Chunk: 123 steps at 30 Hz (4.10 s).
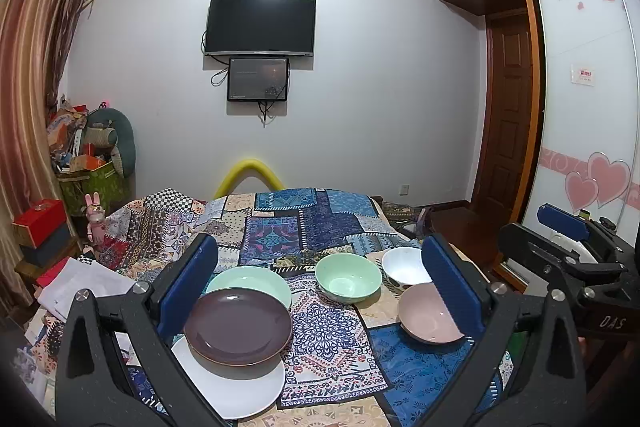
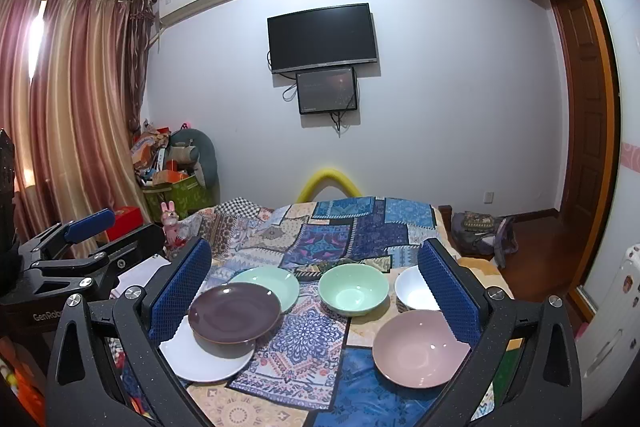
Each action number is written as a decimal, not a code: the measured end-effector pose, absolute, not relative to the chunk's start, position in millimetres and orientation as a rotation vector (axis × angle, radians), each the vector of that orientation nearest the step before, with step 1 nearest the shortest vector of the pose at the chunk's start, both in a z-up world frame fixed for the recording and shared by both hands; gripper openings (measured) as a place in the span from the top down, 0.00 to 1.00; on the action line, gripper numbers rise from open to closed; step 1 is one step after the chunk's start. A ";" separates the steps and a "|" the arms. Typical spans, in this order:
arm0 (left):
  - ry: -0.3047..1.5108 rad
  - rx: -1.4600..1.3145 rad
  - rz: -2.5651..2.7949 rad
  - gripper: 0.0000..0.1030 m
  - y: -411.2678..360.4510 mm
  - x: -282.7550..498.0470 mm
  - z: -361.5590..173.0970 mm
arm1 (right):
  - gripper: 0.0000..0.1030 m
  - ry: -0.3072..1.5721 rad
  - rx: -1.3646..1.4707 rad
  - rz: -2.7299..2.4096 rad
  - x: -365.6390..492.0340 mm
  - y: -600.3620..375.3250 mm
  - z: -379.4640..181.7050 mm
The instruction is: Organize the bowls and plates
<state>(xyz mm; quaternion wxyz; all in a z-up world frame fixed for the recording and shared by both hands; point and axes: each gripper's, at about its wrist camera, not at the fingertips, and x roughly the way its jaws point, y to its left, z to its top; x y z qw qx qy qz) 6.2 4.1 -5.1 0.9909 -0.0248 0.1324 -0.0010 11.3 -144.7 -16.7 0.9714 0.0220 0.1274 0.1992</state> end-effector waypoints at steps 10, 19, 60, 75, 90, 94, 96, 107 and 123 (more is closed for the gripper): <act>0.264 -0.045 -0.002 0.00 3.1 4.2 -3.2 | 0.00 0.255 0.044 0.404 11.0 -146.9 -15.4; 0.266 -0.046 -0.002 0.00 4.0 4.0 -2.3 | 0.00 0.254 0.041 0.403 11.4 -147.3 -15.3; 0.274 -0.046 -0.007 0.00 1.0 7.5 -5.4 | 0.00 0.261 0.041 0.400 14.1 -146.5 -15.5; 0.320 -0.055 0.021 0.00 37.4 26.5 -15.4 | 0.00 0.322 0.027 0.407 36.1 -117.1 -34.2; 0.508 -0.093 0.091 0.00 152.8 95.6 -91.3 | 0.00 0.515 -0.010 0.421 97.4 -56.5 -96.3; 0.550 -0.103 0.097 0.00 178.6 117.0 -112.5 | 0.00 0.579 0.002 0.420 121.5 -43.0 -116.5; 0.571 -0.122 0.087 0.01 188.6 125.0 -122.7 | 0.01 0.609 0.008 0.421 132.4 -37.6 -123.3; 0.768 -0.131 0.041 0.12 237.1 190.1 -187.8 | 0.19 0.786 0.010 0.429 186.3 -9.8 -174.0; 0.989 -0.181 -0.043 0.62 251.2 231.2 -250.1 | 0.46 0.948 -0.002 0.489 207.0 14.9 -224.0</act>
